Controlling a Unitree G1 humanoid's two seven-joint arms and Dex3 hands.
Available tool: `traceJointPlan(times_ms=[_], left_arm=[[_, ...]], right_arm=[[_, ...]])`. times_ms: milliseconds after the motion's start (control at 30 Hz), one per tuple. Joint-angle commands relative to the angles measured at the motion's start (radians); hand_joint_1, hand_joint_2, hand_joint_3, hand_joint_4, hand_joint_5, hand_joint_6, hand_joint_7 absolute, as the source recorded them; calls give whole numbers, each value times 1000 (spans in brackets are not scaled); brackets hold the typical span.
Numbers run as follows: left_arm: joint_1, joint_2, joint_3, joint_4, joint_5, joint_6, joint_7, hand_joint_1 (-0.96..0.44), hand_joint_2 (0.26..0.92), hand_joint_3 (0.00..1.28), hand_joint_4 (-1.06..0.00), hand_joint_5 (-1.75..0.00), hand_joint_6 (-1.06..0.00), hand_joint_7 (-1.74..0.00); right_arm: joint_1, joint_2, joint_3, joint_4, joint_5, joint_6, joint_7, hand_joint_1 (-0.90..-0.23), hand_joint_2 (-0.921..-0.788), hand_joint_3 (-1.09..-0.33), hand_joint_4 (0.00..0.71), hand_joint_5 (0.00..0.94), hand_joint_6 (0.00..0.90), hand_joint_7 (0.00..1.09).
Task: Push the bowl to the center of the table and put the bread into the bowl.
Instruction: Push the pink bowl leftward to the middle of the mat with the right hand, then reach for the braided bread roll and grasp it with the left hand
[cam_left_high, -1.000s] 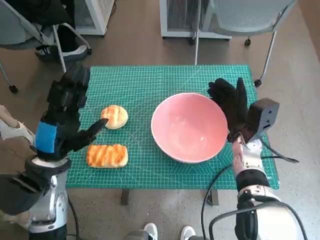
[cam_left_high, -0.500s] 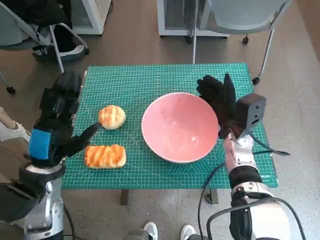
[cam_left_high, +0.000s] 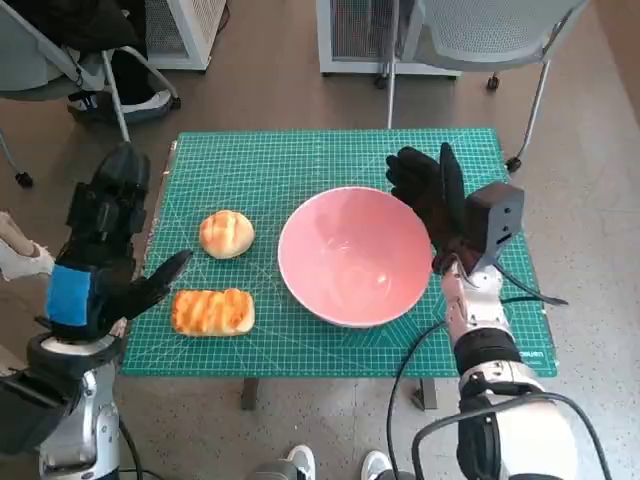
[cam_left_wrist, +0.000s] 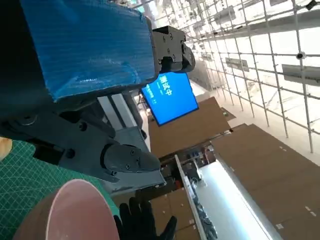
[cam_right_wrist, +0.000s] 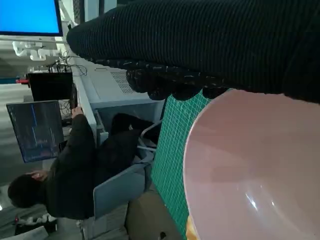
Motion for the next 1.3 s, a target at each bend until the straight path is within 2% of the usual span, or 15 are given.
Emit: traceJointPlan(times_ms=[33, 200, 367, 433, 567, 600, 700, 733, 800, 933, 1033, 1300], left_arm=[[-13, 4, -1, 26, 14, -21, 9, -388, 921, 195, -86, -3, 1, -347], [-35, -2, -19, 34, 22, -15, 20, -382, 921, 199, -85, -2, 1, -342], [-68, -9, -38, 49, 26, -8, 29, -371, 921, 209, -81, 0, 1, -350], [-80, -12, -46, 49, 27, -3, 33, -365, 921, 214, -78, 0, 1, -357], [-90, -13, -52, 53, 25, -1, 35, -360, 921, 219, -75, 0, 1, -359], [-98, -14, -54, 59, 23, 0, 34, -359, 921, 220, -74, 0, 1, -359], [-126, -20, -64, 81, 12, -6, 27, -355, 921, 224, -72, 0, 1, -360], [-133, -22, -67, 84, 11, -7, 26, -354, 921, 226, -71, 0, 1, -361], [-139, -23, -71, 87, 9, -8, 25, -350, 921, 229, -69, 0, 1, -361], [-143, -24, -70, 92, 10, -10, 23, -347, 921, 234, -67, 0, 1, -361], [-167, -29, -83, 111, 9, -22, 13, -341, 921, 235, -65, 0, 1, -361], [-206, -21, -95, 154, 12, -43, -15, -334, 919, 237, -65, -2, 1, -364]], right_arm=[[-17, -36, 6, -8, -13, -49, 16, -585, -921, -876, 246, 3, 281, 26], [-29, -60, -3, -28, 7, -144, 56, -607, -921, -892, 220, 0, 272, 21], [-40, -72, -25, -67, 55, -261, 145, -617, -921, -879, 197, 0, 267, 19], [-40, -72, -36, -91, 83, -306, 193, -627, -921, -869, 187, 0, 266, 19], [-40, -72, -44, -103, 110, -338, 235, -637, -921, -859, 180, 0, 265, 19], [-39, -71, -49, -120, 128, -354, 262, -639, -921, -854, 178, 0, 263, 19], [-25, -63, -64, -201, 205, -406, 381, -637, -921, -826, 173, 0, 264, 22], [-19, -60, -67, -225, 230, -414, 415, -637, -921, -818, 171, 0, 265, 23], [-13, -58, -69, -246, 260, -418, 453, -637, -921, -804, 169, 0, 266, 25], [-10, -57, -68, -253, 285, -417, 480, -637, -921, -792, 168, 1, 266, 27], [5, -47, -69, -315, 344, -435, 565, -634, -921, -775, 176, 4, 269, 30], [28, -48, -57, -383, 394, -441, 650, -631, -921, -757, 183, 7, 271, 35]])
